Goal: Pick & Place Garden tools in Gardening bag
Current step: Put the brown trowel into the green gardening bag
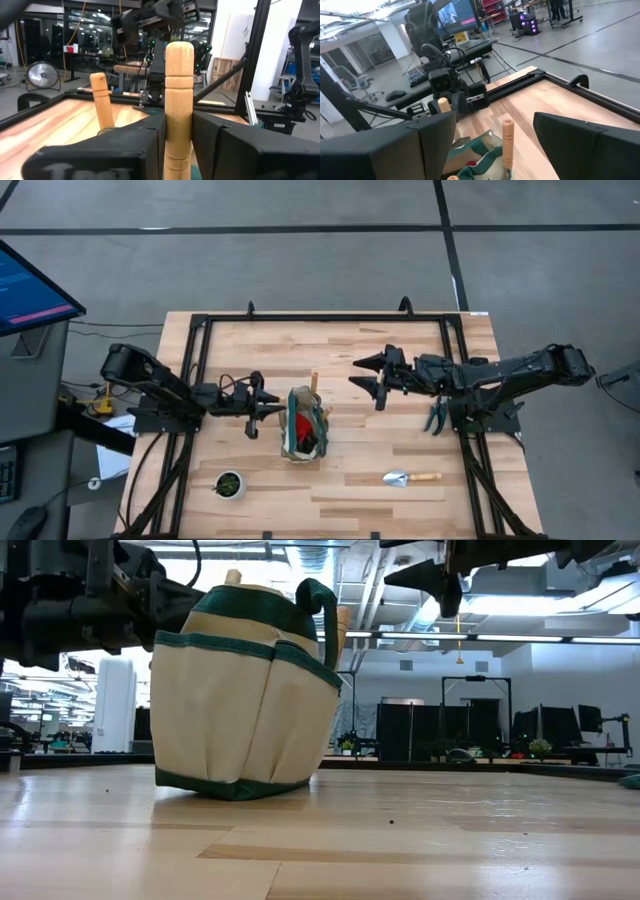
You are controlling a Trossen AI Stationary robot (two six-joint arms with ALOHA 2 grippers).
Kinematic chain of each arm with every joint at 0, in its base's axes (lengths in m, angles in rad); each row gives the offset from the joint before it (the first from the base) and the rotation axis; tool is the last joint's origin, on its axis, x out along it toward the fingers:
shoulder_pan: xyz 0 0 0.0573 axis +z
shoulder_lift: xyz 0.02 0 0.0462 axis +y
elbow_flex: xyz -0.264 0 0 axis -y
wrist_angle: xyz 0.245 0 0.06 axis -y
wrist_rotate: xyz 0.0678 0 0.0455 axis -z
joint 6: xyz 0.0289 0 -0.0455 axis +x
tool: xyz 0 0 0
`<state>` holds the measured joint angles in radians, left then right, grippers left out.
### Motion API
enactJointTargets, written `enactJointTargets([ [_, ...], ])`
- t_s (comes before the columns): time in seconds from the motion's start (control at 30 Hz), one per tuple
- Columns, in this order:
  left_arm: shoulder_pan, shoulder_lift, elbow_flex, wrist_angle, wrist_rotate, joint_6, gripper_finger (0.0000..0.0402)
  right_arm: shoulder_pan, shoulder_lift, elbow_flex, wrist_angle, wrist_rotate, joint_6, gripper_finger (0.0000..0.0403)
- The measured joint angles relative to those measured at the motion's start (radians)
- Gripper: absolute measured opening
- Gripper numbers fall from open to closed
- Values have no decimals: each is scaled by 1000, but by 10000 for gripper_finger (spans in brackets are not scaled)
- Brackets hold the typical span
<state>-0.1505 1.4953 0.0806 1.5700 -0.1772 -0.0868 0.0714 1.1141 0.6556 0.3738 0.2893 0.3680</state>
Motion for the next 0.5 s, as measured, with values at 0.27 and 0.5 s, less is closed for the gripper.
enactJointTargets([
  [0.27,0,1,-9,1,-11,0,49,8,0,0,1,0,-12,260],
  [0.5,0,1,-9,1,-37,-15,57,8,0,0,1,0,-12,260],
])
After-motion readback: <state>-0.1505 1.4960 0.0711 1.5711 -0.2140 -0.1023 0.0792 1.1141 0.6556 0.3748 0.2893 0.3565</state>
